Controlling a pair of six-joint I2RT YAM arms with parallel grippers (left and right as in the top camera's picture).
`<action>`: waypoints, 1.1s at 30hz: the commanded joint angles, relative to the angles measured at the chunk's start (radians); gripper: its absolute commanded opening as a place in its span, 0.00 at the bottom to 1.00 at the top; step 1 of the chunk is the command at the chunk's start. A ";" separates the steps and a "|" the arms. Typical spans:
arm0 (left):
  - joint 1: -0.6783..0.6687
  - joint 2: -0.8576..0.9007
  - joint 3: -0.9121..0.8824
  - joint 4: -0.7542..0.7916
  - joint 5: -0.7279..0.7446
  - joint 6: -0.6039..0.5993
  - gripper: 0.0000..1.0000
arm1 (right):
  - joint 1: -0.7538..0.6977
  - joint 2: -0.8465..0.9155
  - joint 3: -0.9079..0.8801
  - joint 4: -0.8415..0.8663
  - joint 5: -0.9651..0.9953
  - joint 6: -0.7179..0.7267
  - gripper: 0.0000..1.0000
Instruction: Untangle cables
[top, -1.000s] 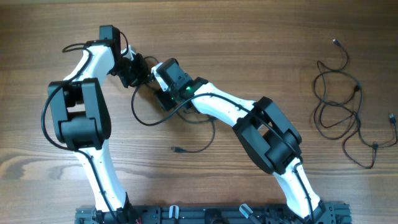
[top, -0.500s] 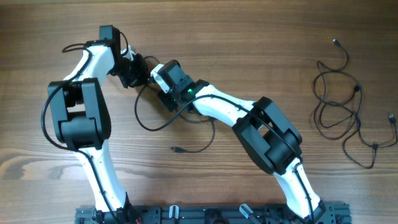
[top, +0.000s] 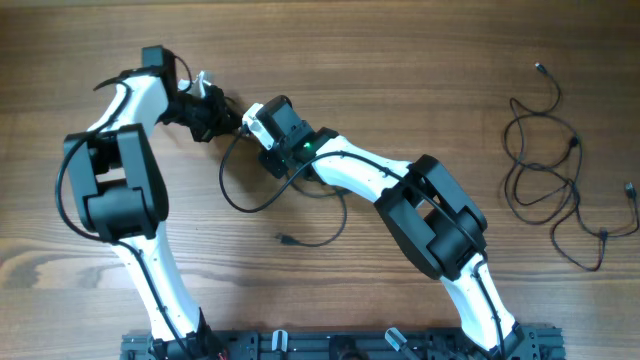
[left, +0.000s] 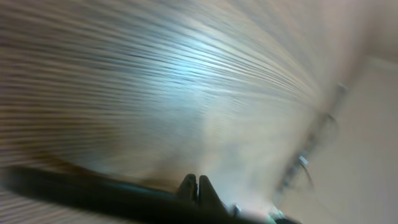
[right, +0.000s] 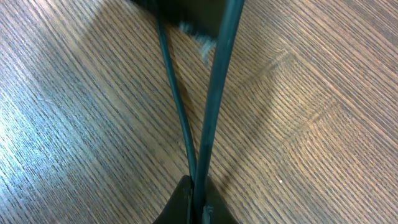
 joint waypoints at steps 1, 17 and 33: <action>0.037 -0.016 -0.006 -0.013 0.210 0.159 0.05 | 0.001 0.036 -0.047 -0.026 0.005 -0.012 0.04; 0.072 -0.015 -0.006 -0.042 -0.333 -0.158 0.19 | -0.067 0.036 -0.047 -0.016 0.039 0.304 0.04; 0.038 -0.015 -0.006 -0.034 -0.404 -0.183 0.36 | -0.068 0.036 -0.048 -0.024 0.033 0.293 0.18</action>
